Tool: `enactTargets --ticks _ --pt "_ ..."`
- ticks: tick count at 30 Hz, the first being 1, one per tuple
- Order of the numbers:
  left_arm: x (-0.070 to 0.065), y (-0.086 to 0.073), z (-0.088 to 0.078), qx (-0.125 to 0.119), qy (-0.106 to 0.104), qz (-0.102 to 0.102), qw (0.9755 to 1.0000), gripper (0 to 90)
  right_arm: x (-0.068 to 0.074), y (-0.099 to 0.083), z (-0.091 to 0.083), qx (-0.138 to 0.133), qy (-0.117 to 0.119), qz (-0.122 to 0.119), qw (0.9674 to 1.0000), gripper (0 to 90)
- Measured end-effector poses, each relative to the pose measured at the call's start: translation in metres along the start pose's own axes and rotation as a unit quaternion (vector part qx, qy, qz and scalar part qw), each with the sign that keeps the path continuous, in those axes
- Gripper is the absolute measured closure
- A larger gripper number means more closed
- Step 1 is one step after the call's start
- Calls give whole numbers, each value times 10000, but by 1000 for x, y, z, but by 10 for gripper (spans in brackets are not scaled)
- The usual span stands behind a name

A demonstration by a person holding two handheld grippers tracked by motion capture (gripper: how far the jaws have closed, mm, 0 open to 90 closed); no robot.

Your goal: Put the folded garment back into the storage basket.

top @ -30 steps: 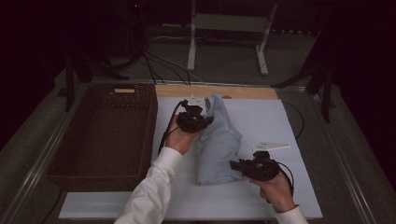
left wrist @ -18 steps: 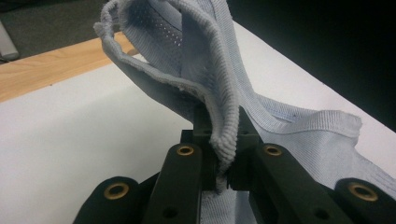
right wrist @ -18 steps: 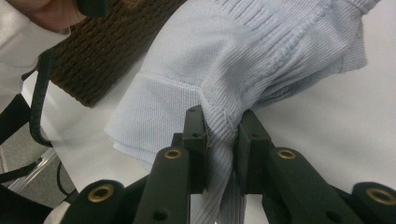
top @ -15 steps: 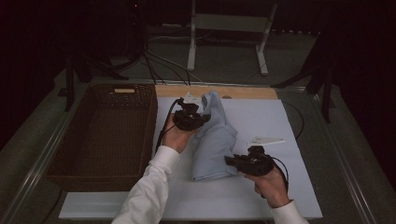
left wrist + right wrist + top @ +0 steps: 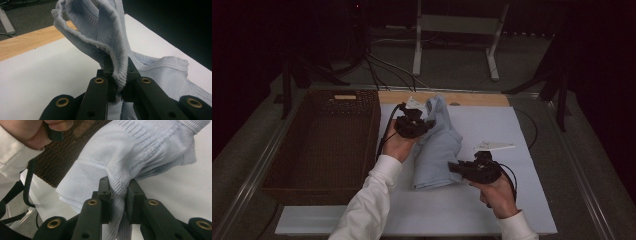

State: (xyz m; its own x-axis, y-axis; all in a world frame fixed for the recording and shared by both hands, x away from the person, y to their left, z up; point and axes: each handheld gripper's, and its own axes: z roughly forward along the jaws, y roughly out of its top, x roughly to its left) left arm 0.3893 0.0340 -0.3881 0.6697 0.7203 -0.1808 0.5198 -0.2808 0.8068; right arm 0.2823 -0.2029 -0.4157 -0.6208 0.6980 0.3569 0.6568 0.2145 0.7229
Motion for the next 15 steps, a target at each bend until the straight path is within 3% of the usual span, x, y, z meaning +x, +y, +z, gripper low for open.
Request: enactTargets --ticks 15 --pt "4 3 -6 -60 47 -37 10000 857 5 14 6 -108 78 -14 9999 773"
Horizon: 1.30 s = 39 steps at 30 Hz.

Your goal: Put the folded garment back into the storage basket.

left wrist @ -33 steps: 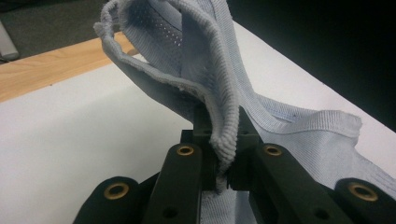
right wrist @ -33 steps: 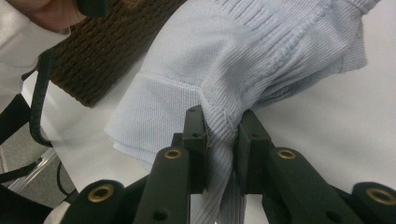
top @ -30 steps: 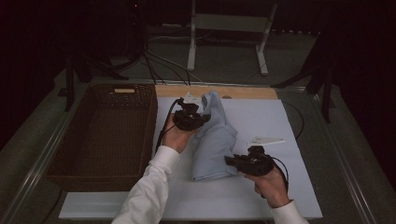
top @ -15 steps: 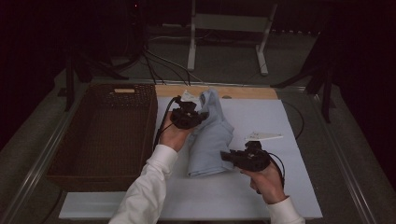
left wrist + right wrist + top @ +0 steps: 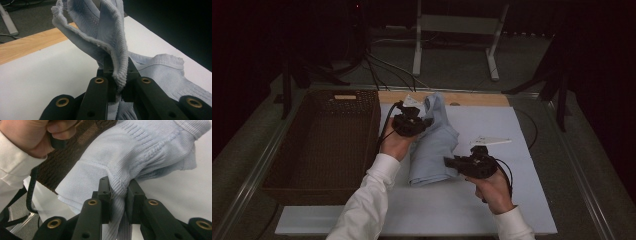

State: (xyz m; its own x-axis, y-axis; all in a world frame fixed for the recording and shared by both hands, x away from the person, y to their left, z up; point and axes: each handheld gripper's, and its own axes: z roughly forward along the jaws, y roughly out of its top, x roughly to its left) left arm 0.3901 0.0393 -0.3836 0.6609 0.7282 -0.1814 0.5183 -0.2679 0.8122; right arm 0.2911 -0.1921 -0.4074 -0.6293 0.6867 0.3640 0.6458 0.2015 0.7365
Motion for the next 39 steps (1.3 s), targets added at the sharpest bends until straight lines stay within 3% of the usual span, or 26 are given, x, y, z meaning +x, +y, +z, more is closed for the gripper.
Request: enactTargets --ticks 39 --pt "10 7 -14 -77 123 -15 9999 857 10 29 16 -235 244 141 9993 773"
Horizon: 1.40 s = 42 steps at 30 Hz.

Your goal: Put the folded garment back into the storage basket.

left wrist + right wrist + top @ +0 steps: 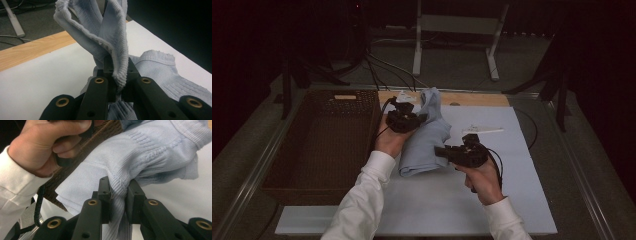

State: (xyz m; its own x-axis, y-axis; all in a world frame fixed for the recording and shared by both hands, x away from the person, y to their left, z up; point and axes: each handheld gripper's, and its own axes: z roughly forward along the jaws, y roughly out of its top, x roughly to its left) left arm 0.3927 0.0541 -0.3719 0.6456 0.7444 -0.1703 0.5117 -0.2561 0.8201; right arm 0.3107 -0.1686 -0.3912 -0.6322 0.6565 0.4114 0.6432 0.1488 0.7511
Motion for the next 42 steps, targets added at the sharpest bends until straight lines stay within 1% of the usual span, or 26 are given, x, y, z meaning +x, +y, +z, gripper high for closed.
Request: enactTargets --ticks 5,9,27,36,42 --pt "1 1 -2 -5 16 -1 10000 858 2 3 3 -16 13 -23 10000 773" --pt "2 2 -4 -14 32 -2 10000 857 2 3 4 -12 29 14 10000 773" --pt "5 5 -7 -32 84 6 10000 857 4 8 10 -33 62 28 10000 773" --pt "7 9 -12 -56 109 40 9999 858 12 17 12 -69 102 -45 9999 773" --pt "10 10 -16 -68 161 39 9998 858 13 18 18 -85 136 3 9999 773"
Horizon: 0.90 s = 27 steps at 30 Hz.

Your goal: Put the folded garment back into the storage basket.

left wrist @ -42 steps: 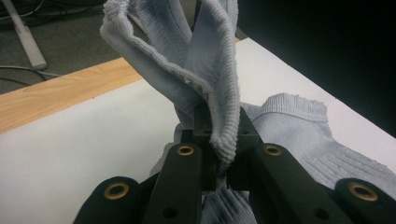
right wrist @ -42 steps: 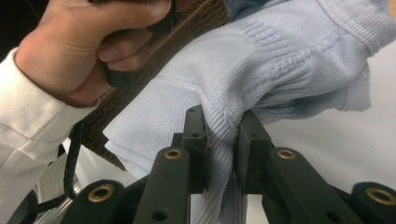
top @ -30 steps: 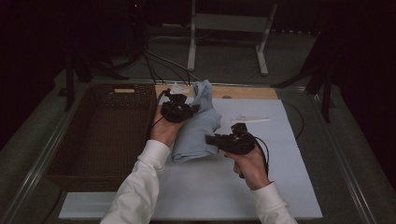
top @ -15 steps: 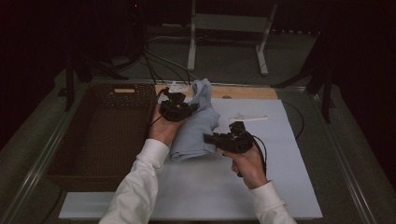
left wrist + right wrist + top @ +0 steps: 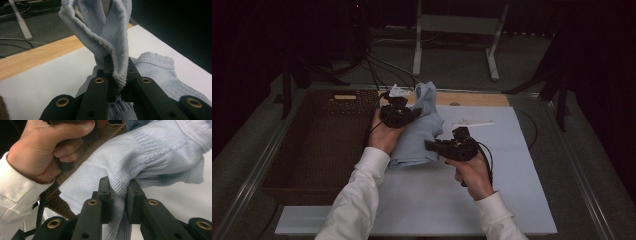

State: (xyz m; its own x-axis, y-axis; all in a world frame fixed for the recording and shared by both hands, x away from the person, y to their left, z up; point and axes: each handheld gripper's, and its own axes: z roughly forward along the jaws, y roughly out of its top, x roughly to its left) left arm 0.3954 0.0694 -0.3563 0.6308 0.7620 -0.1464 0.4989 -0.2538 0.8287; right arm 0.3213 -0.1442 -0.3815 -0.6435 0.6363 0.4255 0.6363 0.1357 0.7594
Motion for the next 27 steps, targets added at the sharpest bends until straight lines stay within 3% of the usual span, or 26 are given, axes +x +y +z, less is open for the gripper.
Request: enactTargets --ticks 27 --pt "16 7 -24 -90 91 73 9999 858 20 13 24 6 168 -62 9998 773"
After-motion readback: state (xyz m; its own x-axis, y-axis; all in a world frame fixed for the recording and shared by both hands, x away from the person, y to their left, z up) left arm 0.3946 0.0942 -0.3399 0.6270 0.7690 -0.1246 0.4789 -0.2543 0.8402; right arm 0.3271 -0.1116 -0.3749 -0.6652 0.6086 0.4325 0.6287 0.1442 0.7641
